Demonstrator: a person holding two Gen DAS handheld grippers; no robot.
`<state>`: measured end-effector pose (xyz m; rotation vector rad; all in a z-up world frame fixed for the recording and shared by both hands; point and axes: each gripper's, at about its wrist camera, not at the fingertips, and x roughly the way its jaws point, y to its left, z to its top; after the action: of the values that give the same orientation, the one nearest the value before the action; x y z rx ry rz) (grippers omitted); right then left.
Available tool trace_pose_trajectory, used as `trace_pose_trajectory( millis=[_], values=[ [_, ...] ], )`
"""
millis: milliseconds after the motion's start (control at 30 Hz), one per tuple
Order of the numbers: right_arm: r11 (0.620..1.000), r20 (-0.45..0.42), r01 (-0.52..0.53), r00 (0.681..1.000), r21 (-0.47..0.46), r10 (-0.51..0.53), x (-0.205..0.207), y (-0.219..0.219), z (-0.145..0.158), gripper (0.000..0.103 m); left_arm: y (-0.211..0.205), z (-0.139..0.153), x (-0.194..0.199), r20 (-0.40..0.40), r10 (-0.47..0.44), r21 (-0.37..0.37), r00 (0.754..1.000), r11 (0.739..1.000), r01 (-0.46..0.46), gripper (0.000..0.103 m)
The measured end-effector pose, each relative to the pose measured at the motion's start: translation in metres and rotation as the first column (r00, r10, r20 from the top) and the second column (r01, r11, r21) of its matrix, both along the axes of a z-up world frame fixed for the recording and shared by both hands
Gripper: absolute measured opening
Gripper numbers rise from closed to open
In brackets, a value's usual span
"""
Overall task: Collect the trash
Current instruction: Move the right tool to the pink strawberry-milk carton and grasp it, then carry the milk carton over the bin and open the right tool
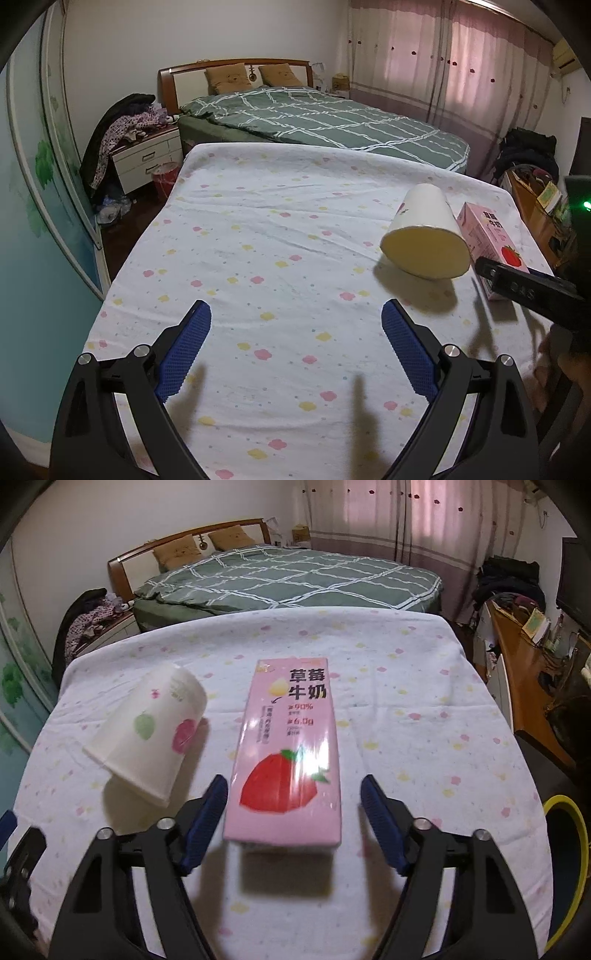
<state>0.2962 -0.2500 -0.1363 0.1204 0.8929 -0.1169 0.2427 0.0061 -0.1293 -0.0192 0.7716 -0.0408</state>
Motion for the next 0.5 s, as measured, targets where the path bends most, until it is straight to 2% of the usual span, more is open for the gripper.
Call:
trace_pose_trajectory(
  millis=[33,67,333,500],
  values=[
    [1.000,-0.003,0.002,1.000,0.002,-0.002,0.001,-0.001,-0.001,0.053,-0.001,0.000,0.000,0.001,-0.001,0.001,1.000,1.000,0.001,0.092],
    [1.000,0.004,0.006,1.000,-0.009,-0.006,0.001,-0.001,-0.001,0.052,-0.001,0.000,0.000,0.002,-0.001,0.001,1.000,1.000,0.001,0.092],
    [0.999,0.039,0.035,0.999,0.015,-0.035,-0.013,-0.011,0.008,0.051,-0.005,-0.002,0.000,-0.006,-0.004,0.006,1.000,1.000,0.004,0.092],
    [0.997,0.064,0.075,0.995,0.031,-0.077,-0.040,-0.026,0.018,0.051,-0.006,-0.003,0.002,-0.012,-0.013,0.004,1.000,1.000,0.013,0.092]
  ],
)
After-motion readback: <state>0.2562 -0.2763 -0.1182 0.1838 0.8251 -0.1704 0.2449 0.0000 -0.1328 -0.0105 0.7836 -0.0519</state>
